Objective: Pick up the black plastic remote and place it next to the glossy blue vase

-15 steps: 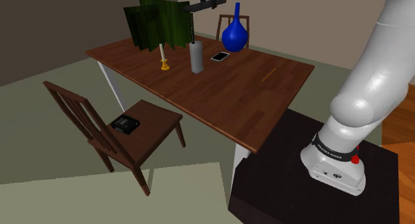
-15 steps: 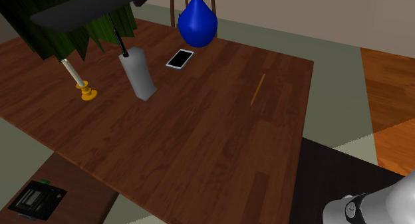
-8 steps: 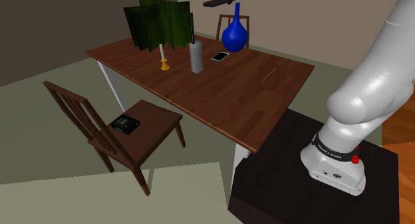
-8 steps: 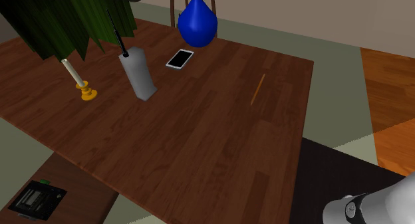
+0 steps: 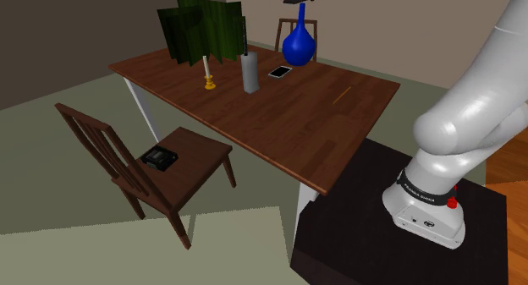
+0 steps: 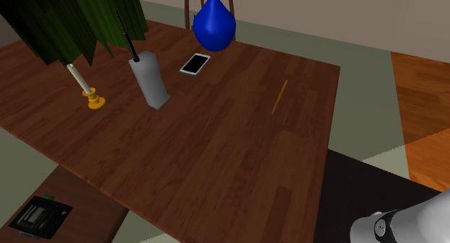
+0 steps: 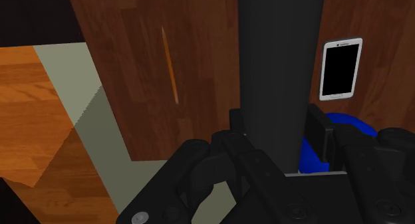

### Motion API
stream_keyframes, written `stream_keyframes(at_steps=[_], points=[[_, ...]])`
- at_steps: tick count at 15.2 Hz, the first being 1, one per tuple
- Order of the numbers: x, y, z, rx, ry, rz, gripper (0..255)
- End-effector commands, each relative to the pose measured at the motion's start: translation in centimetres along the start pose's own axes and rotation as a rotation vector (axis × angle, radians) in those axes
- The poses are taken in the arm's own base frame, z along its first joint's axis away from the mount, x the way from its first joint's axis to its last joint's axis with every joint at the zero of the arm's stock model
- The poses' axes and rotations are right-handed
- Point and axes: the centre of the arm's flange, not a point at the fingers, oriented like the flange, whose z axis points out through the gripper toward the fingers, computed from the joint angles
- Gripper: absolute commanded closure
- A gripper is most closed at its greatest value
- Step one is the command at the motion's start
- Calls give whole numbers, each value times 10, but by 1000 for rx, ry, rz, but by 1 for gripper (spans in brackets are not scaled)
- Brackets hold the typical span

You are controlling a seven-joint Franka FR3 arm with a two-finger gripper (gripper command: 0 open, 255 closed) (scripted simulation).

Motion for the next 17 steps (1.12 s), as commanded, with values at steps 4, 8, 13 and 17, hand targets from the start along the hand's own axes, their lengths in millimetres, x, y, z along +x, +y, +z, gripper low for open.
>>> stream_keyframes(at_steps=[4,8,13,17], points=[[65,6,16,0,0,-1,255],[116,10,28,0,0,-1,255],[180,16,43,0,0,-1,255],[231,20,55,0,0,-1,255]])
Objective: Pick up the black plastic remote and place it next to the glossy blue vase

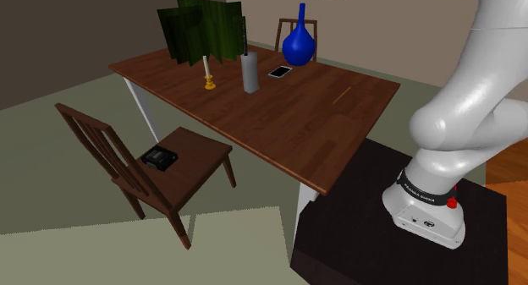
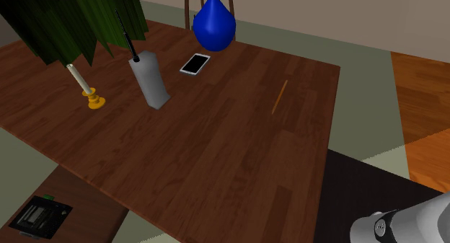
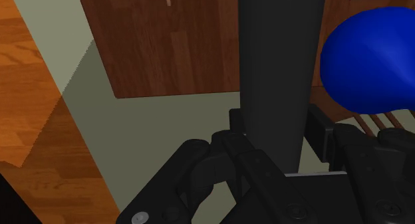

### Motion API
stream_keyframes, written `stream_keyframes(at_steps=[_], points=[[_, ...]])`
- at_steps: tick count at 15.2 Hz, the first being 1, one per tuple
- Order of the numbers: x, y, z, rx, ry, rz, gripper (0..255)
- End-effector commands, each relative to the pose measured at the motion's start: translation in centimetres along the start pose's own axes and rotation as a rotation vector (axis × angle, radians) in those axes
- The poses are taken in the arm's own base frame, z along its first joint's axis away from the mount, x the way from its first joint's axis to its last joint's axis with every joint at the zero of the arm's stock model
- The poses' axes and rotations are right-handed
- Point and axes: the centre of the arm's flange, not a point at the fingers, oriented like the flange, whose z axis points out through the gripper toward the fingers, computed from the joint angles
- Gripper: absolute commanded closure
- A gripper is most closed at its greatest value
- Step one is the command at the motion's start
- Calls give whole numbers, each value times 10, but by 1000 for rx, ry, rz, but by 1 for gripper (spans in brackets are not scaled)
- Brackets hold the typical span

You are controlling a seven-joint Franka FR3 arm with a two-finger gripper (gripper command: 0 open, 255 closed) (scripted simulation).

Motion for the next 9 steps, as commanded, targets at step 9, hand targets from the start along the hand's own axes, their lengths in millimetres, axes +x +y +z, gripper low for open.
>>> stream_keyframes(at_steps=[9], points=[[26,0,47,0,0,-1,255]])
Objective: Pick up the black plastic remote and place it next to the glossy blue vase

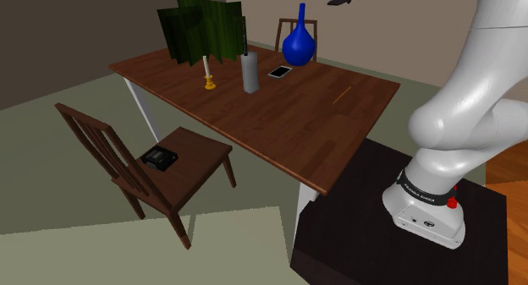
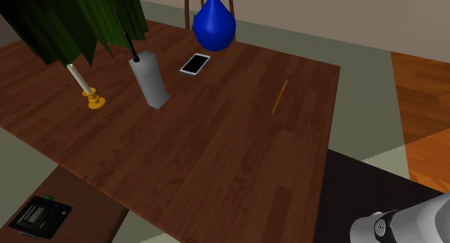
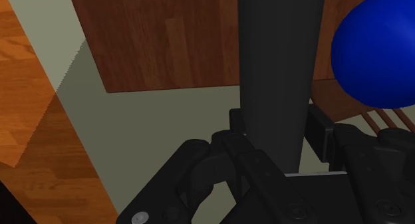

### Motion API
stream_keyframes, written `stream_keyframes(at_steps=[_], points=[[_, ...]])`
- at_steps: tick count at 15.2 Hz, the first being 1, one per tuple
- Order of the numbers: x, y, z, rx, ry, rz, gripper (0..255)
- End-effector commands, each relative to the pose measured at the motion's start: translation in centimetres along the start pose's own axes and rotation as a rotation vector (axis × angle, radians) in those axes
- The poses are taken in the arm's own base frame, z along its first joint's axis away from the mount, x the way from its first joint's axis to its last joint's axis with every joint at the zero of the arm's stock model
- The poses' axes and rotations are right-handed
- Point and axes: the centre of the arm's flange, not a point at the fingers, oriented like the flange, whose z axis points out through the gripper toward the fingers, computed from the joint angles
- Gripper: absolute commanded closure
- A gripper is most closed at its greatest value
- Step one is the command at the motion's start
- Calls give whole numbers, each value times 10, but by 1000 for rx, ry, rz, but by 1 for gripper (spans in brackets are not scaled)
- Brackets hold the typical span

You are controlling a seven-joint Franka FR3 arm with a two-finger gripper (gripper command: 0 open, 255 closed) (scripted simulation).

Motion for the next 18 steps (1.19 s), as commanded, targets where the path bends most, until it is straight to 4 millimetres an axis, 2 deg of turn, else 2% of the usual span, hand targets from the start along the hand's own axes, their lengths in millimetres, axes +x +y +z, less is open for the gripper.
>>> stream_keyframes(at_steps=[1,18], points=[[-2,-1,11,1,0,0,255],[-22,-4,98,1,0,0,255]])
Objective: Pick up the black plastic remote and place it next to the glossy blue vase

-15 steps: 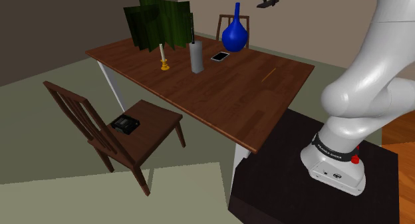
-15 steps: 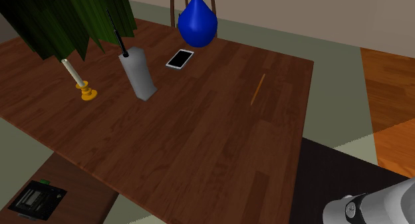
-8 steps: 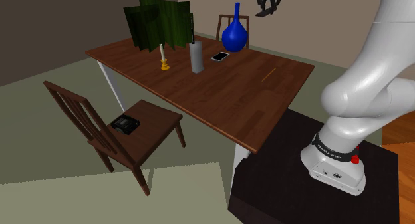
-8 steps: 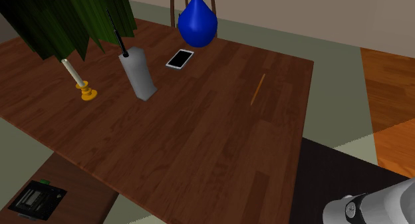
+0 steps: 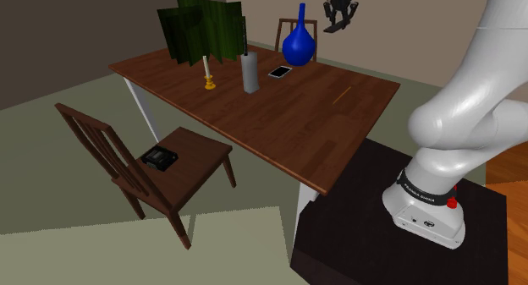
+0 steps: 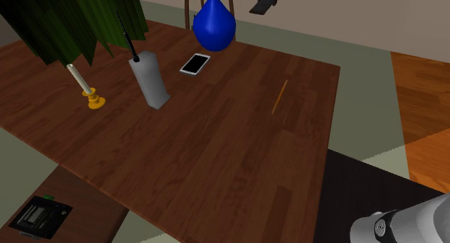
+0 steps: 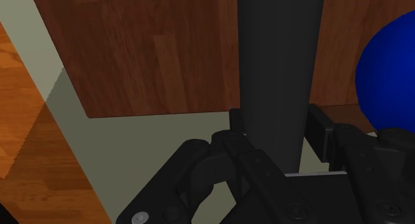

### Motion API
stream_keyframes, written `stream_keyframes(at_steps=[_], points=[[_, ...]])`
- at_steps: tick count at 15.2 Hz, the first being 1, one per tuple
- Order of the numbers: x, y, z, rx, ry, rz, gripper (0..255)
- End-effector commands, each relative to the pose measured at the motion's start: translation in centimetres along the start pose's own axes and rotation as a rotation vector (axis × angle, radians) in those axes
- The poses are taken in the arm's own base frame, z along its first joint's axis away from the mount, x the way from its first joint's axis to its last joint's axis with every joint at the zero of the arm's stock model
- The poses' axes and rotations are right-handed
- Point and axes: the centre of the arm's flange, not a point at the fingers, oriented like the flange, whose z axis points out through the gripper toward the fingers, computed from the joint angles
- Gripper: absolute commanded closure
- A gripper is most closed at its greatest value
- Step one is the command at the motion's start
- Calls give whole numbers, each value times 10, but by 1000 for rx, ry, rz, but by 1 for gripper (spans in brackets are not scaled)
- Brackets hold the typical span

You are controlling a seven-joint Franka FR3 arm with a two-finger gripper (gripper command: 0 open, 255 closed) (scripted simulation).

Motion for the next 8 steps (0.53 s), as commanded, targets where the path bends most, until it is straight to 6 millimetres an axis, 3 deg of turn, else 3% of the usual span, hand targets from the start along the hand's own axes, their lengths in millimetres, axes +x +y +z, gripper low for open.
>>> stream_keyframes(at_steps=[1,8], points=[[-3,-1,10,1,0,0,255],[-11,-2,46,1,0,0,255]])
